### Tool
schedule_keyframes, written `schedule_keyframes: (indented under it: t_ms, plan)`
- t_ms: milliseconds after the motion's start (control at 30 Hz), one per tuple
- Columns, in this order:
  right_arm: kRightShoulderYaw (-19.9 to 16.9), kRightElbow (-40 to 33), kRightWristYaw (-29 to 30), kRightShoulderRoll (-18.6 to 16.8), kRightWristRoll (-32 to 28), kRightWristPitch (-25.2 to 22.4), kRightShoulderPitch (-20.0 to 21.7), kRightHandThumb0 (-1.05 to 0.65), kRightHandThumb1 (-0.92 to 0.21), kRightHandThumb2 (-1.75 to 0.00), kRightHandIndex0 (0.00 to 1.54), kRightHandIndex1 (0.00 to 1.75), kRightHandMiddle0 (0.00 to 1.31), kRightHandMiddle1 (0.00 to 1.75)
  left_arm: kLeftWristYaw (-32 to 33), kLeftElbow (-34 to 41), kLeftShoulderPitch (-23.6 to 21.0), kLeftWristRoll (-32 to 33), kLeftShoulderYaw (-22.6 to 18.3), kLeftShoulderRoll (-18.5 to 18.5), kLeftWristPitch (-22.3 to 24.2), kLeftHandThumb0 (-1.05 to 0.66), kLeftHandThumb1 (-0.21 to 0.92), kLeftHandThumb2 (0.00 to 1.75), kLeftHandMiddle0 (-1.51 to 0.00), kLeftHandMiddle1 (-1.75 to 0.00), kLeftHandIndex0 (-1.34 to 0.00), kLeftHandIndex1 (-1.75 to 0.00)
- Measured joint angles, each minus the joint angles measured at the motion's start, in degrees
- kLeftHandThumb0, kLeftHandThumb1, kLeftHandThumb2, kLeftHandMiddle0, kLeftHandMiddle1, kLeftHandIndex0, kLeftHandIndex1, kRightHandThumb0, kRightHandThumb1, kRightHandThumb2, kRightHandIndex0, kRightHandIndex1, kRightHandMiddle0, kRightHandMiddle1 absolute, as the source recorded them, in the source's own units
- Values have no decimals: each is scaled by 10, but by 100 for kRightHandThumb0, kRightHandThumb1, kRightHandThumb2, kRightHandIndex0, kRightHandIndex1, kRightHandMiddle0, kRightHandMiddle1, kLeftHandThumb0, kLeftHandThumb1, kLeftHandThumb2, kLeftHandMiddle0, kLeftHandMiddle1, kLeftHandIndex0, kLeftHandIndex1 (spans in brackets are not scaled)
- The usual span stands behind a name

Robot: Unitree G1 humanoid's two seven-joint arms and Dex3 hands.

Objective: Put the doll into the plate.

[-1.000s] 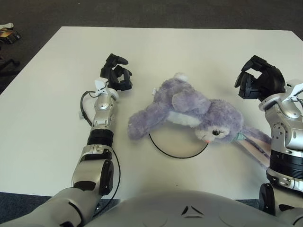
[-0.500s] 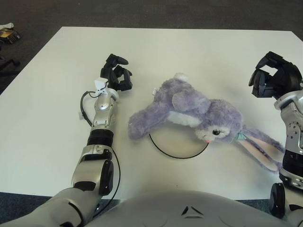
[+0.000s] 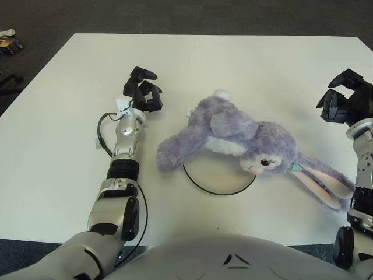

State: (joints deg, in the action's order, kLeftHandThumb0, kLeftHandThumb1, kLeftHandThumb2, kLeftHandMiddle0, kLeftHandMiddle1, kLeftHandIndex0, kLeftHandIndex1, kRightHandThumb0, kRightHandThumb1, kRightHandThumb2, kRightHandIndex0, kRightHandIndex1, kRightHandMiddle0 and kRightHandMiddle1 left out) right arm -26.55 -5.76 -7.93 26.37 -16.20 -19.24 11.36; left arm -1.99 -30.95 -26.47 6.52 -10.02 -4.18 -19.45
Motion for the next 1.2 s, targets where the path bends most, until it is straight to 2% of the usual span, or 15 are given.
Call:
schedule_keyframes:
  t_ms: [233, 300, 467, 567, 900, 1033, 1200]
  plan:
    - [-18, 6, 62, -8, 16, -17, -3, -1, -10, -157, 80, 171, 52, 175, 4, 4, 0, 0, 0, 0, 1, -1, 25, 141, -55, -175, -54, -175]
    - [-22, 16, 74, -10, 18, -17, -2, -1, 1, -167, 86, 173, 65, 169, 5, 5, 0, 0, 0, 0, 0, -1, 24, 141, -55, -175, -54, -175]
    - [-32, 43, 128, -29, 37, 0, 5, -1, 7, -173, 88, 174, 73, 167, 7, 5, 0, 0, 0, 0, 1, -1, 24, 141, -56, -175, -54, -175]
    - [-34, 68, 156, -41, 52, 41, 12, -1, 8, -174, 87, 175, 75, 168, 9, 5, 0, -1, 0, 0, 1, -1, 24, 142, -56, -175, -54, -175]
    - [-31, 174, 215, -74, 101, 260, 29, -1, 9, -175, 86, 175, 77, 168, 9, 6, 0, -1, 1, 0, 7, -1, 24, 142, -56, -175, -54, -175]
    - [-30, 210, 215, -73, 103, 310, 38, -1, 9, -175, 87, 175, 78, 166, 9, 6, 0, -1, 1, 0, 7, -1, 24, 141, -55, -175, -54, -175]
    - [-30, 243, 211, -71, 103, 341, 43, -1, 10, -175, 87, 175, 78, 165, 9, 6, 1, -1, 0, -1, 7, -1, 25, 141, -55, -175, -54, -175]
